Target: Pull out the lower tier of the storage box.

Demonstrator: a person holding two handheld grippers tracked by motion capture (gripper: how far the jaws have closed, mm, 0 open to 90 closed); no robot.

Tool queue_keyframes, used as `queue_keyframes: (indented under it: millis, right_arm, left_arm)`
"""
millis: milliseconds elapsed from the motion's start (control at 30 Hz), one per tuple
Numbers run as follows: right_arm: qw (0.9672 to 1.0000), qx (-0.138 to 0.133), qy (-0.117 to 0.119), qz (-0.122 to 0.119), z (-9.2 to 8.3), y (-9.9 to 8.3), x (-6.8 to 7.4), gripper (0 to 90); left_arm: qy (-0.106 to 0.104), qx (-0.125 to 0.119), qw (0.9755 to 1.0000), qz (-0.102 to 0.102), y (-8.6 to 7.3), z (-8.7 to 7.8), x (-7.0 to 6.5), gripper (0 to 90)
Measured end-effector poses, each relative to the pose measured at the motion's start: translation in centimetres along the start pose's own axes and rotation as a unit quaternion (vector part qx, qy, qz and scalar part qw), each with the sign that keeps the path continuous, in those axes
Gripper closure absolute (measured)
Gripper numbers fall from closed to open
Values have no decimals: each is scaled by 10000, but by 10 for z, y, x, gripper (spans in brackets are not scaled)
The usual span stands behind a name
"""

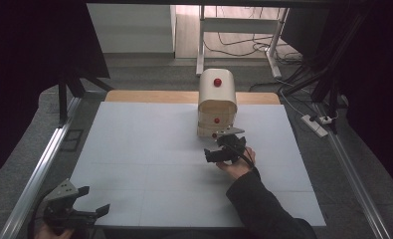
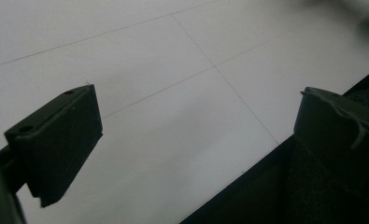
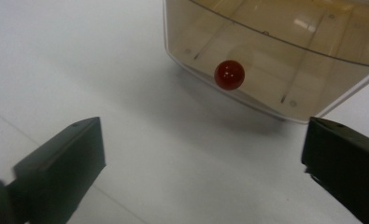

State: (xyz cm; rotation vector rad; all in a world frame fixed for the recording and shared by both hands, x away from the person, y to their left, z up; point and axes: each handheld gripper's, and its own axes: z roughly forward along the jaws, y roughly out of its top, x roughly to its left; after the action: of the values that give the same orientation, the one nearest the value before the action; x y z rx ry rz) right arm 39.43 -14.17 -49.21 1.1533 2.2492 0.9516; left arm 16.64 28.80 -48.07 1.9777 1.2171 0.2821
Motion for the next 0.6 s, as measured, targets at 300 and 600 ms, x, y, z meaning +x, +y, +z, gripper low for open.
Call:
queue_keyframes:
  millis: [300,600]
  right_arm:
    - [9996,-156,-217,-33,11,7,-1,256]
    - [9988,-275,-406,-51,20,5,1,508]
  left_arm:
    - [-5,-7,10000,-6,0,0,0,14]
    - [-11,-16,10000,-9,0,0,1,14]
